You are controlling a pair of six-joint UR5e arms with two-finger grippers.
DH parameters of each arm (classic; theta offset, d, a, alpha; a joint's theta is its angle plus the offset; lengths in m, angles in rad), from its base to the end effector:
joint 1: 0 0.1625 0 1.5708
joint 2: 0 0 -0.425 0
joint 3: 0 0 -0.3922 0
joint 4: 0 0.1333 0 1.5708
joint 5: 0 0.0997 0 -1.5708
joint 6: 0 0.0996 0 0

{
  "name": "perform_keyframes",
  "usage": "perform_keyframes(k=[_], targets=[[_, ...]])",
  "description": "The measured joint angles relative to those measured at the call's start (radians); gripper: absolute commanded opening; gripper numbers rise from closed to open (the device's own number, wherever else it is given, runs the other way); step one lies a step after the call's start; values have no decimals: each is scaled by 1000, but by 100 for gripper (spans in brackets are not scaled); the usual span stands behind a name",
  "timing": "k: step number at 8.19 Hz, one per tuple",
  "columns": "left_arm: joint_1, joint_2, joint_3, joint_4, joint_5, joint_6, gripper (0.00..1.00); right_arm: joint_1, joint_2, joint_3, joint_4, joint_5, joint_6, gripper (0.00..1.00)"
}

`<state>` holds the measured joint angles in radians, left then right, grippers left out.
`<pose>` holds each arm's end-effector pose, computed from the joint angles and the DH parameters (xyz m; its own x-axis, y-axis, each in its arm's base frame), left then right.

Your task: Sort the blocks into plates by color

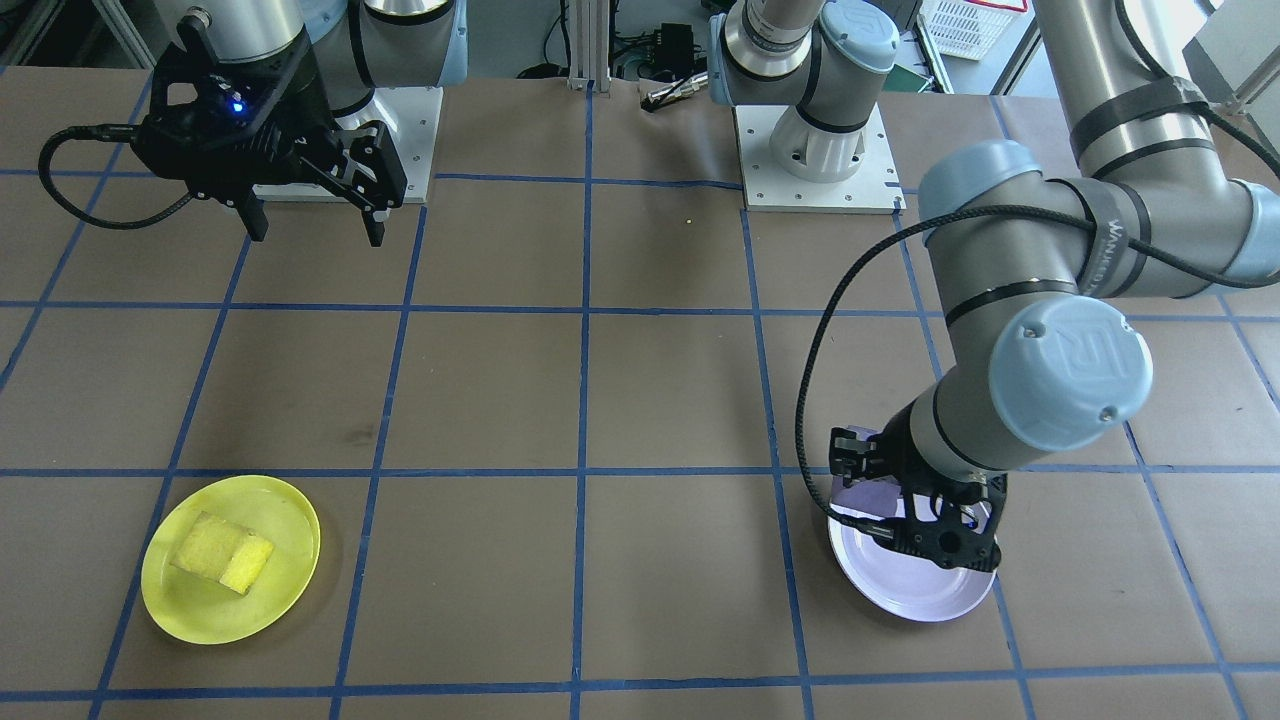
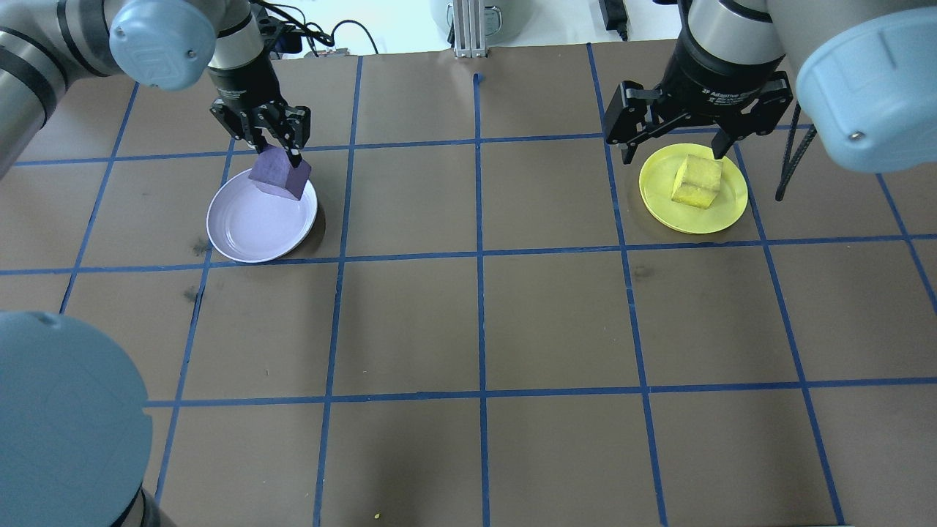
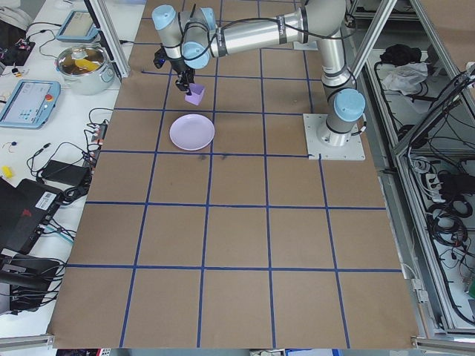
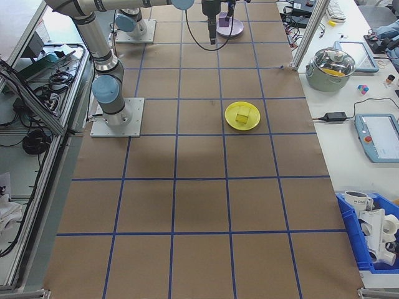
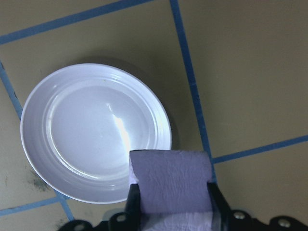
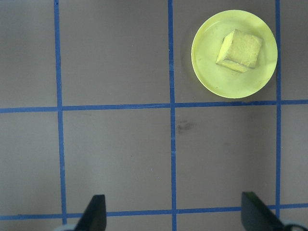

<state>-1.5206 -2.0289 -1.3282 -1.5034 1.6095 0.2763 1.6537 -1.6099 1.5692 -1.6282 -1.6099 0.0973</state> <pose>-0.0964 -0.6607 0.3467 -0.9740 0.2267 0.0034 0.2246 0.9625 0.1524 0.1691 -0.4718 0.5139 -0.9994 0.0178 0.0292 0.0148 0.9948 -0.1013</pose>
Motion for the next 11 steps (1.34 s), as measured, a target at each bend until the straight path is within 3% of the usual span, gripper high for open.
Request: perform_keyframes(k=[2, 3, 4, 8, 11], targets=[[70, -52, 3, 35, 3, 106, 4, 0, 0, 0, 1, 1, 0, 100], [91, -81, 4, 49, -1, 137, 37, 0, -1, 0, 0, 1, -1, 100], [102, -111, 2, 71, -2, 161, 99, 0, -1, 0, 0, 1, -1, 100], [109, -136, -1, 94, 6, 180, 100, 0, -1, 0, 2, 1, -1, 100], [99, -53, -2, 83, -2, 141, 100, 0, -1, 0, 4, 1, -1, 100]])
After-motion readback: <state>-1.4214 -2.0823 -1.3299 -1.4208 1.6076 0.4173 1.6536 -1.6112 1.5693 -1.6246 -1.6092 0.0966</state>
